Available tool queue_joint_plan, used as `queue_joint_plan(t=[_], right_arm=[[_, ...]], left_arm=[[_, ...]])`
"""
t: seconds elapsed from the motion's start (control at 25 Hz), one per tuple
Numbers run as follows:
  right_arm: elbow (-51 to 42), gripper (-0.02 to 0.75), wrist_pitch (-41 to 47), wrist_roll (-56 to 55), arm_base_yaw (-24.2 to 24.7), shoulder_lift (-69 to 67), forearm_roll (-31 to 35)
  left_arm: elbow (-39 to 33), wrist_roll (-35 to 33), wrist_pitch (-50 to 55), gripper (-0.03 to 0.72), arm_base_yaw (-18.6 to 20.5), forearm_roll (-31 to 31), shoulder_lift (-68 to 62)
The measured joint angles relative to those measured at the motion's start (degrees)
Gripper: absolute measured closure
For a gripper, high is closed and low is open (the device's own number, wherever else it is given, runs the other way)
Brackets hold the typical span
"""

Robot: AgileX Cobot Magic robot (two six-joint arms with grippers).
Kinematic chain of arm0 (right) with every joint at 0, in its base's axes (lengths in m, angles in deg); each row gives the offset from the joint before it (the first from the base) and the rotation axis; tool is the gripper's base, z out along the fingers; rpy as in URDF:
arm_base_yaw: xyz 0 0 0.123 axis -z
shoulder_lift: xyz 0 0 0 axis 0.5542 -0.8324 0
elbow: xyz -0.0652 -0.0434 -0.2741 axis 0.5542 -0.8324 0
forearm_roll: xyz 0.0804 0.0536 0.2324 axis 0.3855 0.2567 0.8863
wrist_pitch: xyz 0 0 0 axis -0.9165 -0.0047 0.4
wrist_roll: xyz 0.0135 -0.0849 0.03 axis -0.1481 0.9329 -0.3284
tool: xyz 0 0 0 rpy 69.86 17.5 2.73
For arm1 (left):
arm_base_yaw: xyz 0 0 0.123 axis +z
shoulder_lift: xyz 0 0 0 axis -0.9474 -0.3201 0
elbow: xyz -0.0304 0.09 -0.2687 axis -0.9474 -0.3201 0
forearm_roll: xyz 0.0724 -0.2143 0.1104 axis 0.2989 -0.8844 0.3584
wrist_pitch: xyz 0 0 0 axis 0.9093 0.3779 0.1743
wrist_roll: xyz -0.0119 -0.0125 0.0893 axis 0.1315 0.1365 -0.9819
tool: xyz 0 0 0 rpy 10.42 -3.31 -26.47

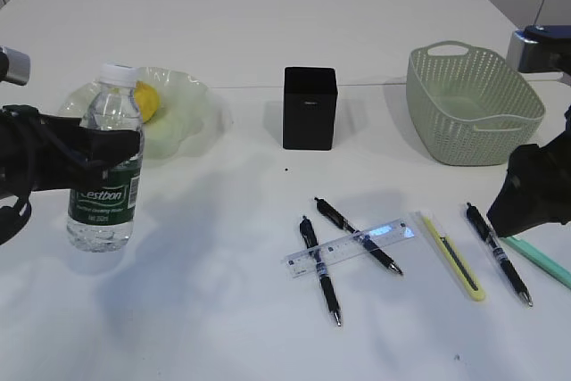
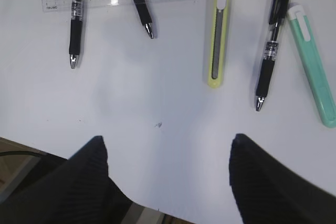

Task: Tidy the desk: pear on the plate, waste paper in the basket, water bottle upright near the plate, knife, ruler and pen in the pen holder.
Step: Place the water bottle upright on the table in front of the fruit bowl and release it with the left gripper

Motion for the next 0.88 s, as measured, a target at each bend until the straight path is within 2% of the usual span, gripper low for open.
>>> queue_joint_plan(t=[0.24, 0.56, 0.88], right_arm=[[0.0, 0.205, 0.3, 0.0, 0.0, 0.0, 0.1], [0.0, 0.204, 0.4, 0.0, 0.0, 0.0, 0.1], [0.0, 0.205, 0.1, 0.0, 0.0, 0.0, -0.4]], left_arm=[[0.0, -0.9, -12.2, 0.305, 0.0, 1.5, -5.2], [0.0, -1.3, -14.8, 0.305, 0.0, 1.2, -9.5], [0.0, -12.0, -25.8, 0.305, 0.0, 0.5, -12.2]])
